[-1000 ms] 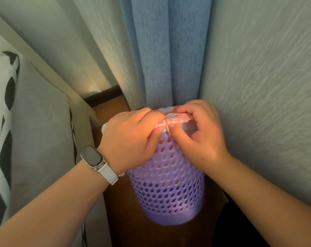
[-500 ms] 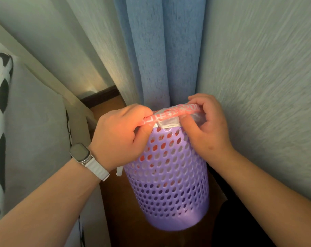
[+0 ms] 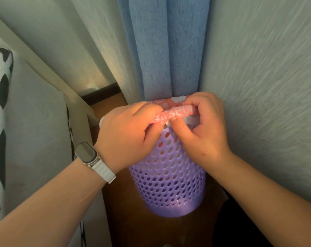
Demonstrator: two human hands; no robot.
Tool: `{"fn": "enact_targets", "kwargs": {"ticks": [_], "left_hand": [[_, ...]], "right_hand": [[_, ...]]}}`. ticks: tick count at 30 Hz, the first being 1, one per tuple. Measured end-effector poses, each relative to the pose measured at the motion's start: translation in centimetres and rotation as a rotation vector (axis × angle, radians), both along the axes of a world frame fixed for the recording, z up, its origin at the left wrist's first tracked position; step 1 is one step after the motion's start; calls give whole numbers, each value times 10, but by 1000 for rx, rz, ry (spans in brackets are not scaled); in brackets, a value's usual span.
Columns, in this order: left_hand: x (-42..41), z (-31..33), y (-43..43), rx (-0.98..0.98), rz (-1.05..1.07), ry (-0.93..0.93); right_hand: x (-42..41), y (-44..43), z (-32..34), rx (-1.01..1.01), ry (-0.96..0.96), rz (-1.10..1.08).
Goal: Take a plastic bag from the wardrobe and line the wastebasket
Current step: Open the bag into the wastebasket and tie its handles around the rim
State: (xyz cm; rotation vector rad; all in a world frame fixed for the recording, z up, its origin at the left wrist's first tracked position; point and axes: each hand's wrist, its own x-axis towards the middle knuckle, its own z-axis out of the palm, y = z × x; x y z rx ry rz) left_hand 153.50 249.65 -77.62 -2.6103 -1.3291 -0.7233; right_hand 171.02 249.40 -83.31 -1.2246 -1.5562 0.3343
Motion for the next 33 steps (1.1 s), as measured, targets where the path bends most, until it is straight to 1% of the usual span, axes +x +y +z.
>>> {"fn": "enact_targets", "kwargs": {"ticks": [2,5,11,14,17,21,24,26,29,33], "left_hand": [[-4,-2,2,15,5,6],[-11,-3,7,-14,25,-16],[-13,0,8,-24,-14,-114],[-12,0,6,-30,-38,-148],[-14,2,7,2,-64,-132],[-8,9,2,32,-83,-92],[3,7,-3,50,-27,-74],[6,4,-3,52,16,-49],[4,0,-1,57,26,-20],[-1,-2,1,57,32,-24]], "right_hand": [[1,1,-2,29,5,45],[11,6,-8,75,2,80],[17,14,-12,-22,122,17],[16,14,-9,-15,159,11],[14,11,-6,21,133,-13],[9,5,0,34,41,-49],[4,0,5,39,-1,-50],[0,-2,6,35,6,-48],[-3,-3,6,21,23,-39],[3,0,0,25,17,53]]}}
